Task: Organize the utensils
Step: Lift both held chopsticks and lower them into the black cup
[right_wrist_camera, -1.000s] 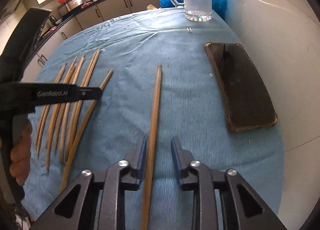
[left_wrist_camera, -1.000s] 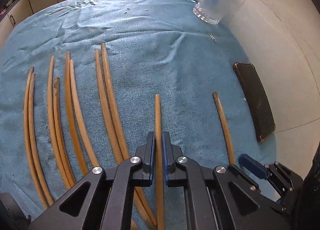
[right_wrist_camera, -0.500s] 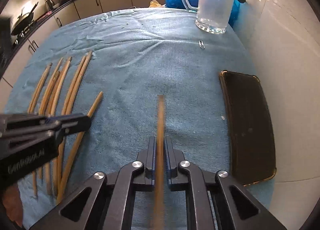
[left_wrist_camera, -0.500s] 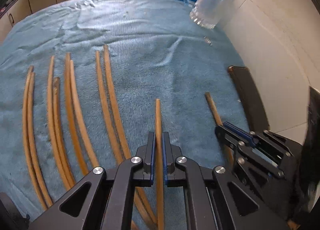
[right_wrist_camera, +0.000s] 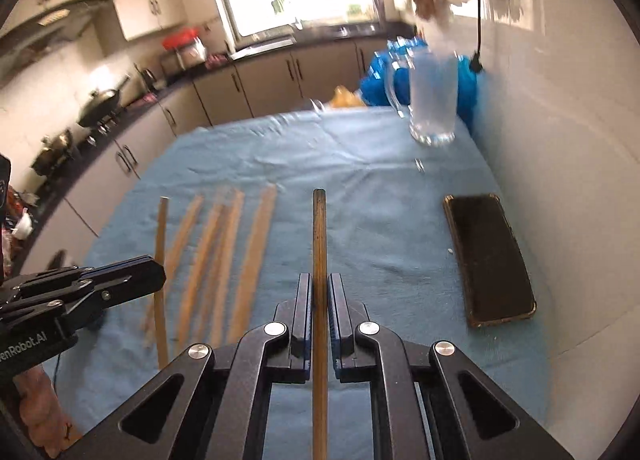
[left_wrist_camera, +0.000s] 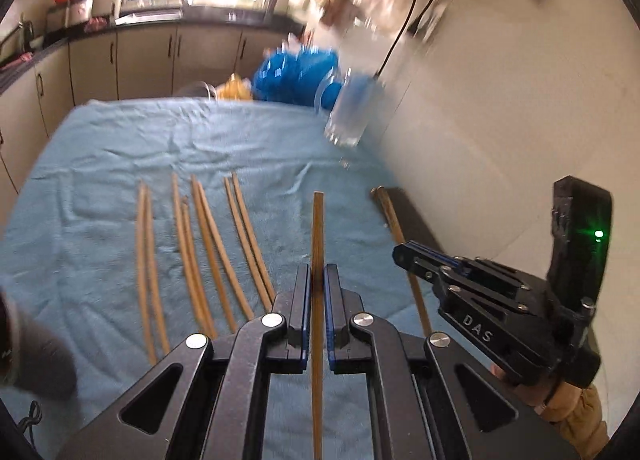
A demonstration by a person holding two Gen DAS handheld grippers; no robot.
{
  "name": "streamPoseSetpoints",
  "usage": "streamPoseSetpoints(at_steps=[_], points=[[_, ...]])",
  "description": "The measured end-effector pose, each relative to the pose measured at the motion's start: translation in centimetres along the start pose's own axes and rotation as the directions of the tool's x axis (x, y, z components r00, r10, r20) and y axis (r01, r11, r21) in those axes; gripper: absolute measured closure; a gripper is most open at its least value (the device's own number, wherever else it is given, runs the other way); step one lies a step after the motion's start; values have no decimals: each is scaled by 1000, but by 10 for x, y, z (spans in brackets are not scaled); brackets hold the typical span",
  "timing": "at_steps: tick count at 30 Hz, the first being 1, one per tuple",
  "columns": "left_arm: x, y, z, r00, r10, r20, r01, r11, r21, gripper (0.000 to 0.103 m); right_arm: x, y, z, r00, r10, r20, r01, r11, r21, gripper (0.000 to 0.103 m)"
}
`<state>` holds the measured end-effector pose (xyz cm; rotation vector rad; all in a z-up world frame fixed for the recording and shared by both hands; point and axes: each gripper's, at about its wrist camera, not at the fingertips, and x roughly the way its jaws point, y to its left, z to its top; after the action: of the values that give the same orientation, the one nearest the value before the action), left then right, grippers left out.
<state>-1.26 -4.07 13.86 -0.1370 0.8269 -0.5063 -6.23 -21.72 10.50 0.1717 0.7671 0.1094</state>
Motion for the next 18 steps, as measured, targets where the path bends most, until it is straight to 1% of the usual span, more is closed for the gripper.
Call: streamPoseSetpoints(at_steps=[3,5,8,10,14,17,18], points=[[-36,0,-6,997,-15,71,15,1000,-3,98,-21,19,0,998,28,63,-27,1000,-9,95],[-61,3,-10,992,-16,127,17,1000,-2,98,-34,33,1,994,49,101,-48,999,-13,95],[-110,8,-13,972,0,234,-1,1000,7,98,-52,56,8,983,87,160,-85,996,-22,95],[-137,14,-13,957,14,289,-16,1000,7,98,-60,69,11,976,110,187,-106,994,-32,95],[-180,34,-6,933,54,357,-55,998,-8,98,-63,106,28,954,189,234,-180,982,-59,95],[-213,55,3,914,106,392,-101,994,-33,98,-60,137,40,935,249,254,-236,968,-78,95],[-220,61,6,909,122,398,-116,993,-38,98,-56,151,45,925,276,261,-264,961,-83,95]])
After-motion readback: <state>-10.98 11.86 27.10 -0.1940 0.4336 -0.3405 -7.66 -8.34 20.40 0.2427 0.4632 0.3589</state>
